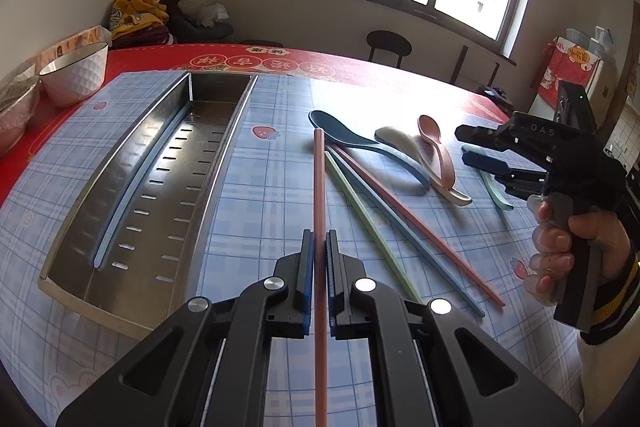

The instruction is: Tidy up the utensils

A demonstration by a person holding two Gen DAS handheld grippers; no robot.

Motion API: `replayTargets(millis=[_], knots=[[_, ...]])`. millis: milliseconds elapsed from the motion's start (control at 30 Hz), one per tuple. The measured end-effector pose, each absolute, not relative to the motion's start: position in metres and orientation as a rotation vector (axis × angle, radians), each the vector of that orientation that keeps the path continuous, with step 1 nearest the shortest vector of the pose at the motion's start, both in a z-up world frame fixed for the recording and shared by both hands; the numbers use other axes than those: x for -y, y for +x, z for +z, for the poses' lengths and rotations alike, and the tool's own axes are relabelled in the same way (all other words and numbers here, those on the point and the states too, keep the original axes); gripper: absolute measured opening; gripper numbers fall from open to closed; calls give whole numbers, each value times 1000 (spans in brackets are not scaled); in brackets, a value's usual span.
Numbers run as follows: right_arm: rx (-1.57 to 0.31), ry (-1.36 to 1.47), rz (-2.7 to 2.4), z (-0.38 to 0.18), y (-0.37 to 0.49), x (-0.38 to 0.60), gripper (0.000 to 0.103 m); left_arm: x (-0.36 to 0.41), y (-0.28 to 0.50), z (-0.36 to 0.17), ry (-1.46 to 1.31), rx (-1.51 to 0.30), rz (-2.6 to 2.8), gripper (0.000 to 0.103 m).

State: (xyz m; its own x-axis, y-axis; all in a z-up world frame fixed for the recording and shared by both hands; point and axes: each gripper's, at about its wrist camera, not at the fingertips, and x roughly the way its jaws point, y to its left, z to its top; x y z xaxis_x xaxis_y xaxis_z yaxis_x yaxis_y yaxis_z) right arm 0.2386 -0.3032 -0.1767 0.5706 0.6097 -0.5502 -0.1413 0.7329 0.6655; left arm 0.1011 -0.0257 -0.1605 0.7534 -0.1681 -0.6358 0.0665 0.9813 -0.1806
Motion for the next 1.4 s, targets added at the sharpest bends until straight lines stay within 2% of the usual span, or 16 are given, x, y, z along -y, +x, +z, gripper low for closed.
replayTargets(millis=[233, 400, 700, 900, 1167, 1400], knots=[[-911, 618, 398, -195, 253, 290, 30, 28, 101, -161, -146, -713, -154, 6], [-931, 620, 401, -199, 258, 287, 8, 23, 101, -162, -179, -714, -162, 6], [-775, 747, 522, -175, 215, 281, 8, 17, 99, -161, -209, -696, -180, 6], [-718, 692, 577, -165, 194, 267, 8, 20, 96, -159, -196, -686, -198, 6], [-781, 669, 588, -175, 200, 255, 8, 5, 103, -157, -316, -783, -267, 6], [-752, 655, 613, -168, 192, 252, 8, -5, 98, -139, -337, -814, -303, 6]])
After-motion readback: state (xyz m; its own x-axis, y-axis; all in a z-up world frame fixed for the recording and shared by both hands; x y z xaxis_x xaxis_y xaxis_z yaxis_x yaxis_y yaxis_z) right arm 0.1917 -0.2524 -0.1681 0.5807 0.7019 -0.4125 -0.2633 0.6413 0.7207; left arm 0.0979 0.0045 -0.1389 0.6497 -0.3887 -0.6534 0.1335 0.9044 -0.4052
